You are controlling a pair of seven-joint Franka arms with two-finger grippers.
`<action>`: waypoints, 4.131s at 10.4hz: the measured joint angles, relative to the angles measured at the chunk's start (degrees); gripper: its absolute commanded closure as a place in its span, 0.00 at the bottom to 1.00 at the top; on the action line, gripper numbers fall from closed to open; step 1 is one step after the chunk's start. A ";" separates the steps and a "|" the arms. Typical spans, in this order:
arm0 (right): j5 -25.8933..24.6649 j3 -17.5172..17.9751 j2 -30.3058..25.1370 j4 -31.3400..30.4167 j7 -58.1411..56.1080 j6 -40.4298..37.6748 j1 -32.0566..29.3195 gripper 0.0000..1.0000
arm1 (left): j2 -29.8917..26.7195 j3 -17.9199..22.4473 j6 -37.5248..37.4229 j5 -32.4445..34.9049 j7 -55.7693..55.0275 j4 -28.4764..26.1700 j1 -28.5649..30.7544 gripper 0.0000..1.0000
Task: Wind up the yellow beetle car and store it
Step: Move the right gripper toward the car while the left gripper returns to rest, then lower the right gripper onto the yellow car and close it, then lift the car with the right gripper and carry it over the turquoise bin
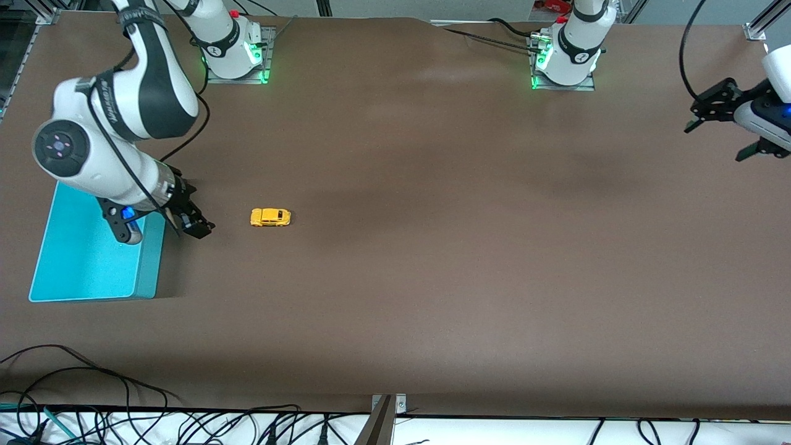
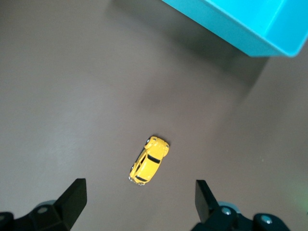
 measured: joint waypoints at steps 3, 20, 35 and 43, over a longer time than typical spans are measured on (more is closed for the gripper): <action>0.07 -0.03 4.37 -1.47 14.26 4.35 0.60 0.00 | 0.03 -2.06 -3.01 0.00 -15.97 0.77 -0.29 0.00; 2.76 4.94 7.64 -26.90 31.19 40.60 2.55 0.74 | 3.80 -2.57 -5.04 0.00 -31.18 5.55 -1.29 0.00; 2.60 3.10 4.78 -0.43 16.86 2.35 -4.38 0.81 | 3.88 -2.33 -5.04 0.00 -31.34 5.62 -1.06 0.00; -10.26 2.71 10.26 2.20 -27.78 -1.04 -22.66 0.79 | 4.29 -2.09 -5.08 0.00 -31.34 5.65 -1.00 0.00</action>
